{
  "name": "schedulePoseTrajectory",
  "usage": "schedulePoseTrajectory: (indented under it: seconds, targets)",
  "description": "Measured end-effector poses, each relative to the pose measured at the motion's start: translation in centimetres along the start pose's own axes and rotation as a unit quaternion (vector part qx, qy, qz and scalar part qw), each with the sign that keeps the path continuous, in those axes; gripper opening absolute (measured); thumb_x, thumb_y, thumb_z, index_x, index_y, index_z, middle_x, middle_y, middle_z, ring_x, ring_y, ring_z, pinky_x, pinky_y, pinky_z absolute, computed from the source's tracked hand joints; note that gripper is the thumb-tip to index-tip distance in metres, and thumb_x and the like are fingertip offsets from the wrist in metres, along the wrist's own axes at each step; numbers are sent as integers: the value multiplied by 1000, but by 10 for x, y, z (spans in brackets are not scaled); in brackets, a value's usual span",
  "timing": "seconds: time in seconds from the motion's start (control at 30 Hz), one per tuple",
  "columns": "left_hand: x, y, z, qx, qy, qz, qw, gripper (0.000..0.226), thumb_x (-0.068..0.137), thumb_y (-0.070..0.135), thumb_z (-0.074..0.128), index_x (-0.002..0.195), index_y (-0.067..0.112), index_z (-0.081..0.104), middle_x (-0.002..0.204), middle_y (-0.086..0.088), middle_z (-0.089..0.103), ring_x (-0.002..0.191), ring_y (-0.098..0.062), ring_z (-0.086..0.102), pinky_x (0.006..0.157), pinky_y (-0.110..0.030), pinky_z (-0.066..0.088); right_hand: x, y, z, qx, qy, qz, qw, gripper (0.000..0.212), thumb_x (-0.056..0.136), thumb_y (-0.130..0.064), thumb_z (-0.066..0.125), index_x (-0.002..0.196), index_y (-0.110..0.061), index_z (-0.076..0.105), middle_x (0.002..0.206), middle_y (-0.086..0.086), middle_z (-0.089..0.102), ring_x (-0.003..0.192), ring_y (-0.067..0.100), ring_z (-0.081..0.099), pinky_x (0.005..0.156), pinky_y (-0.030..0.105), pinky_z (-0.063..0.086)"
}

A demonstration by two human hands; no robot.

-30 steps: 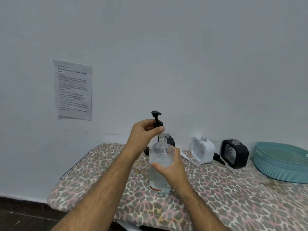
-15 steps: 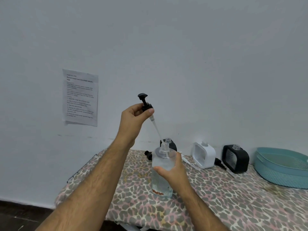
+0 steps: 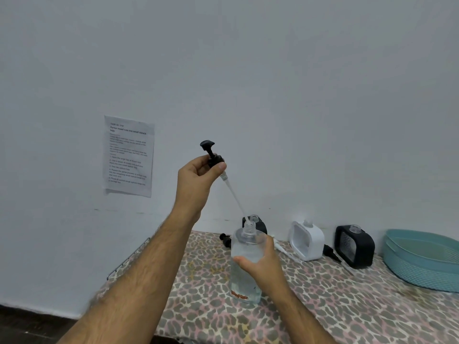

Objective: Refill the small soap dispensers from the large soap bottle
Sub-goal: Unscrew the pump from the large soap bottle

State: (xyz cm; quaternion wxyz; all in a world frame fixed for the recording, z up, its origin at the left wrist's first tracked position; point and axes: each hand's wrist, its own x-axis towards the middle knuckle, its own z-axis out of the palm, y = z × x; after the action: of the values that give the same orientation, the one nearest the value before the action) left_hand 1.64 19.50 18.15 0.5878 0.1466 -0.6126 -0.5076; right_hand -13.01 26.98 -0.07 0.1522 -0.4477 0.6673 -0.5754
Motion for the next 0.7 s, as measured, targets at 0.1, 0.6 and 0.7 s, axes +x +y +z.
schedulePoseTrajectory:
  seconds: [0.1, 0.6, 0.7]
  targets:
    - [-3, 1, 2, 23, -27, 3, 999, 20, 86, 6, 73, 103, 17, 71, 104, -1, 76, 102, -8, 70, 84, -14, 50, 1, 1, 0, -4, 1, -1, 1000, 75, 70, -38, 85, 124, -37, 34, 118, -18, 51, 104, 1, 54, 73, 11, 44]
    - [-7, 6, 7, 15, 10, 20, 1000, 24, 82, 5, 77, 102, 18, 72, 99, 4, 76, 99, -7, 71, 84, -15, 52, 3, 7, 2, -6, 9, -7, 1000, 79, 67, -40, 86, 129, -31, 38, 123, -12, 54, 109, 9, 56, 80, 18, 46]
    - [-8, 6, 9, -7, 8, 8, 1000, 24, 83, 4, 75, 104, 14, 71, 99, 2, 76, 98, -5, 71, 80, -11, 51, 3, 8, 2, -10, 10, -10, 1000, 79, 68, -40, 86, 129, -32, 36, 123, -12, 53, 110, 10, 56, 80, 19, 46]
